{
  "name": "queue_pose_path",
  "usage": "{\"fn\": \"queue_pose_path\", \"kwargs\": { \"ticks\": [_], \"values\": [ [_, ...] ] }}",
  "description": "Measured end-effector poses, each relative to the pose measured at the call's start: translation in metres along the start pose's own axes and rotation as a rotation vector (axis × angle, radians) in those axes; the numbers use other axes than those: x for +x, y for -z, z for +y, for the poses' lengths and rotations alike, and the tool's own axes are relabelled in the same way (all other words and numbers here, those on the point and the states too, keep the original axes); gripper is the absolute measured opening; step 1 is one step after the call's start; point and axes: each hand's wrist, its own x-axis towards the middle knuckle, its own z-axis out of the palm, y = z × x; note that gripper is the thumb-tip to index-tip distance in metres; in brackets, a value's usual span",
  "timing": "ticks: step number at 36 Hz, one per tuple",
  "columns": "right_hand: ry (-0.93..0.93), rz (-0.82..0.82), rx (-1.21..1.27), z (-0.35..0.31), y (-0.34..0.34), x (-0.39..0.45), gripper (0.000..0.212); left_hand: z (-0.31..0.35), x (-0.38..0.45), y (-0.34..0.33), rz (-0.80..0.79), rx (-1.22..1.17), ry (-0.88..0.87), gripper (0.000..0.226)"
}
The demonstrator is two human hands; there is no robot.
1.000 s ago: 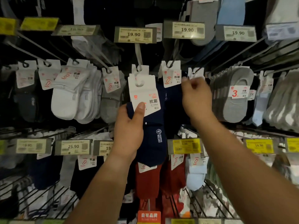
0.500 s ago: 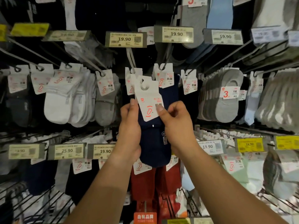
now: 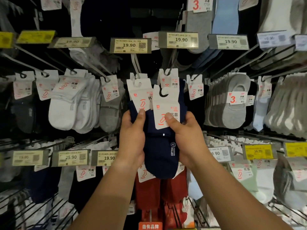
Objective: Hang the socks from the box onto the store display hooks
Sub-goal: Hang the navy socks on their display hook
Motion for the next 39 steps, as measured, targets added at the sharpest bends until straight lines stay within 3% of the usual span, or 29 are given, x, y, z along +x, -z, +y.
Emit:
{"fn": "queue_pose_path", "kwargs": {
  "ticks": [11,17,23,28,33,39],
  "values": [
    [0.124,0.057,-0.175,-0.035,0.015,0.028,0.017,-0.003,0.009,0.012,0.071,0.073,-0.052,0.013],
    [0.238,0.081,-0.248,-0.075,0.004,0.050,0.015,0.000,0.010,0.011,0.058,0.094,-0.066,0.020],
    [0.245,0.090,-0.289,-0.087,-0.006,0.064,0.024,0.004,0.012,0.010,0.037,0.101,-0.071,0.018],
    [0.188,0.119,-0.328,-0.089,-0.005,0.084,0.045,0.005,0.013,0.011,0.037,0.107,-0.084,0.016],
    [0.160,0.154,-0.435,-0.076,-0.001,0.111,0.028,0.005,0.010,0.015,0.061,0.123,-0.087,0.026],
    [0.056,0.209,-0.699,-0.044,0.002,0.149,0.072,0.004,0.007,0.018,0.048,0.146,-0.074,0.018]
  ]
}}
